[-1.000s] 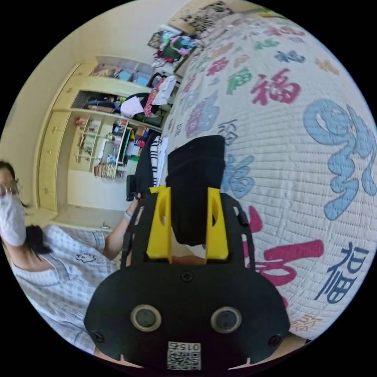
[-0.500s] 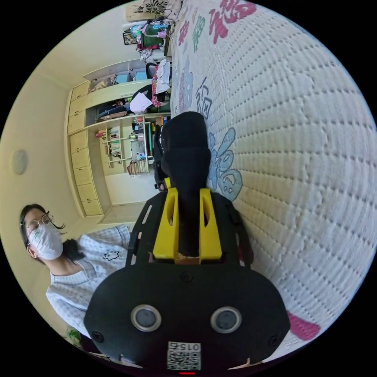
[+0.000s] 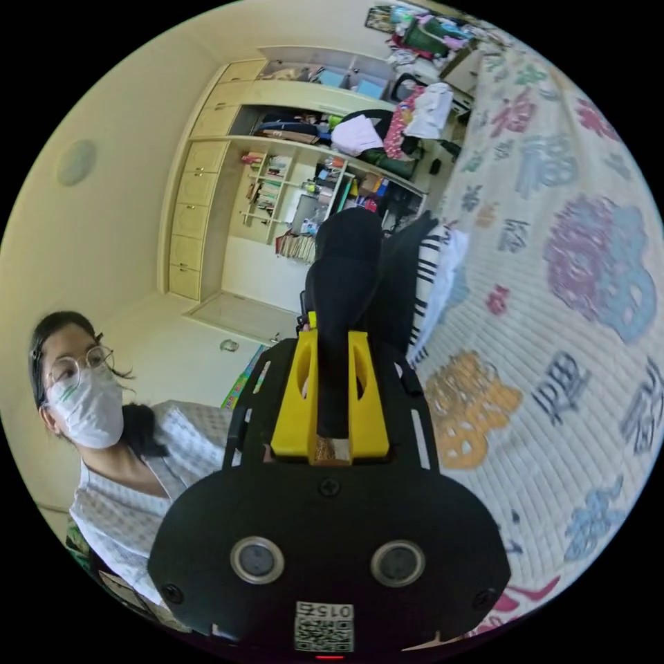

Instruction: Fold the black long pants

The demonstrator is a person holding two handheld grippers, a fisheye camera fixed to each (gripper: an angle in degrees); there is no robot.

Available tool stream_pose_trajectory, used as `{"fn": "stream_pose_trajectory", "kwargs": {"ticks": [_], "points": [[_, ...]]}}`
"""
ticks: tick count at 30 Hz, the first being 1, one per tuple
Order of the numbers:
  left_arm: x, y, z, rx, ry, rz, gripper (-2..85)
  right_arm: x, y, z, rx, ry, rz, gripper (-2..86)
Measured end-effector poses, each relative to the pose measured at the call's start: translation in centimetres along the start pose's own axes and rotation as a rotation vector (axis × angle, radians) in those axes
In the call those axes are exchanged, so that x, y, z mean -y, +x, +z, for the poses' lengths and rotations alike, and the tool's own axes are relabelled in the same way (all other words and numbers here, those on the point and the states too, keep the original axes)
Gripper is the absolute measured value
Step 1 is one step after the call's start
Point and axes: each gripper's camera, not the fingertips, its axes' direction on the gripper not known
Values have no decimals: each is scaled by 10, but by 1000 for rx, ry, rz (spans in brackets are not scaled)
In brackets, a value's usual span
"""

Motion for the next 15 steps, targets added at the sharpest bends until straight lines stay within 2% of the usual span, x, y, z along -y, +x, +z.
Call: {"fn": "stream_pose_trajectory", "kwargs": {"ticks": [4, 5, 8, 11, 15], "points": [[-1, -11, -75, 158, 89, -68, 87, 44, -9, 64, -41, -27, 102, 12], [-5, -24, -93, 256, 104, -106, 88, 49, -13, 82, -25, -35, 107, 4], [-30, -76, -122, 504, 128, -354, 95, 43, -28, 114, -32, -86, 85, -4], [-60, -104, -122, 358, 222, -400, 99, 14, -35, 119, -161, -140, 98, -6], [-108, -93, -125, 346, 375, -324, 83, -45, -36, 77, -197, -52, 185, -6]]}}
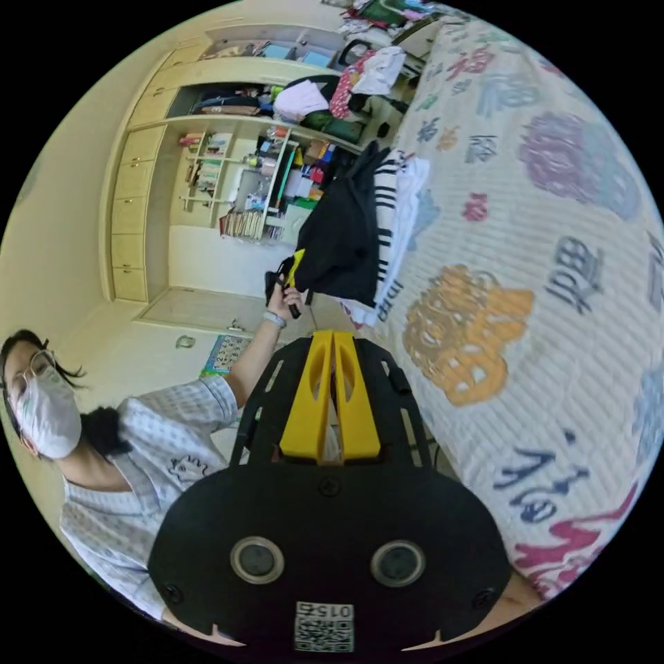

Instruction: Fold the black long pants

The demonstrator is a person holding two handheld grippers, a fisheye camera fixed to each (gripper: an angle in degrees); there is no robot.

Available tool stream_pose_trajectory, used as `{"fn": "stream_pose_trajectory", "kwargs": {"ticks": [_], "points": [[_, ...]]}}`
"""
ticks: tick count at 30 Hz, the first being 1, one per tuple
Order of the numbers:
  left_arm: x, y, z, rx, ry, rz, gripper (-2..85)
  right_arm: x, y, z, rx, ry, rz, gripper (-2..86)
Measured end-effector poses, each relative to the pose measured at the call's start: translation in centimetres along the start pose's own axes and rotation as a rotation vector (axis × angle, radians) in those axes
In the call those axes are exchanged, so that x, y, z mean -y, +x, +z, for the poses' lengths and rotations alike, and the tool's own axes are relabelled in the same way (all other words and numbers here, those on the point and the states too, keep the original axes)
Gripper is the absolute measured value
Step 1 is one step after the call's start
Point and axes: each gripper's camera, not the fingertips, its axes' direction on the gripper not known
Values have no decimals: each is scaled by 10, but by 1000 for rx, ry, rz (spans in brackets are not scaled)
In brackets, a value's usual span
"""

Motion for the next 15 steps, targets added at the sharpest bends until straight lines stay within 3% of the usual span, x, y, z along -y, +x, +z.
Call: {"fn": "stream_pose_trajectory", "kwargs": {"ticks": [2, 5, 7, 11, 15], "points": [[-26, -6, -19, -2, 115, -23, 54, -24, 3, -25, 19, 88, 32, -6], [-73, 8, -41, 145, 269, 42, 3, -57, -8, -63, 32, 229, 32, -6], [-98, 28, -33, 231, 274, 135, -4, -72, -22, -82, 0, 299, 11, -5], [-149, 85, 58, 291, 91, 431, -3, -99, -64, -124, -178, 493, -42, -1], [-216, 139, 216, 161, -173, 710, 36, -129, -98, -166, -485, 683, -19, 26]]}}
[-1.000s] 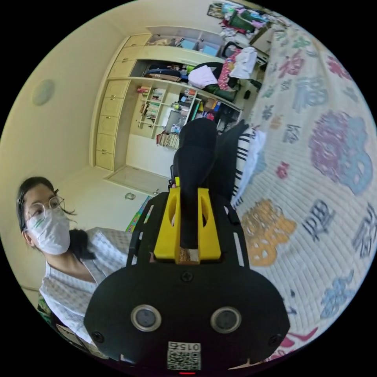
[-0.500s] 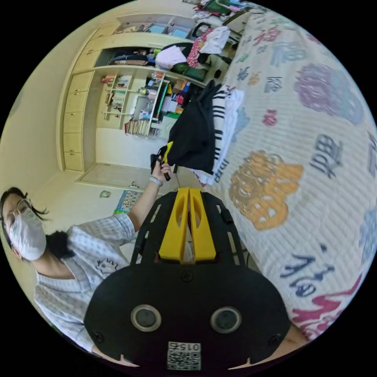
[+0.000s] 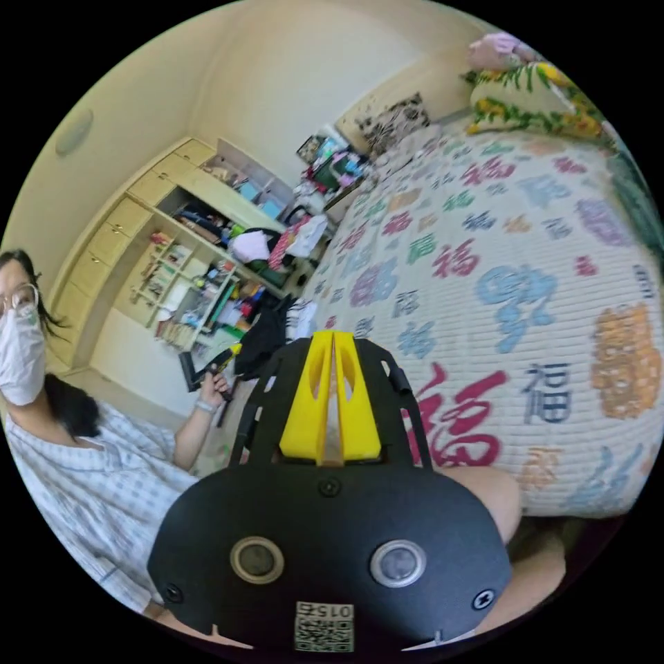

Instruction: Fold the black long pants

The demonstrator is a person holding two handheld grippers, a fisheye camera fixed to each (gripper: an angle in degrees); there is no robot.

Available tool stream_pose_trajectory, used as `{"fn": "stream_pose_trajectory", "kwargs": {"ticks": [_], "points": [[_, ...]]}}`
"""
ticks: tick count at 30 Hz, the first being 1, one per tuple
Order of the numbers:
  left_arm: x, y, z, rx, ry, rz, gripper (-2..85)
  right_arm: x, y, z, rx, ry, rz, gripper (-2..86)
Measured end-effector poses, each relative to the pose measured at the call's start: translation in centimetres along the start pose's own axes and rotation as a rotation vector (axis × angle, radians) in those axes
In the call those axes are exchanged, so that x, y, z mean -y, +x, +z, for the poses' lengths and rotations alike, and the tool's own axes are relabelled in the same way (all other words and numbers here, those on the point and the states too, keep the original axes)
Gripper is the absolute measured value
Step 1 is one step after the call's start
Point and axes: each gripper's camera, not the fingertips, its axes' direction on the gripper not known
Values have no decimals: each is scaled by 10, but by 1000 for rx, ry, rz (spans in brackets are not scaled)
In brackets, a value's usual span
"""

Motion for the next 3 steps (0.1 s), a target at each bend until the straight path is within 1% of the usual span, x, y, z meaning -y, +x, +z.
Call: {"fn": "stream_pose_trajectory", "kwargs": {"ticks": [1, 3], "points": [[1, 15, 24, -35, -16, 29, 47, 1, 1, -8, -47, 21, -5, 37], [4, 76, 119, -231, -102, 130, 81, 2, 17, -42, -133, 66, -13, 73]]}}
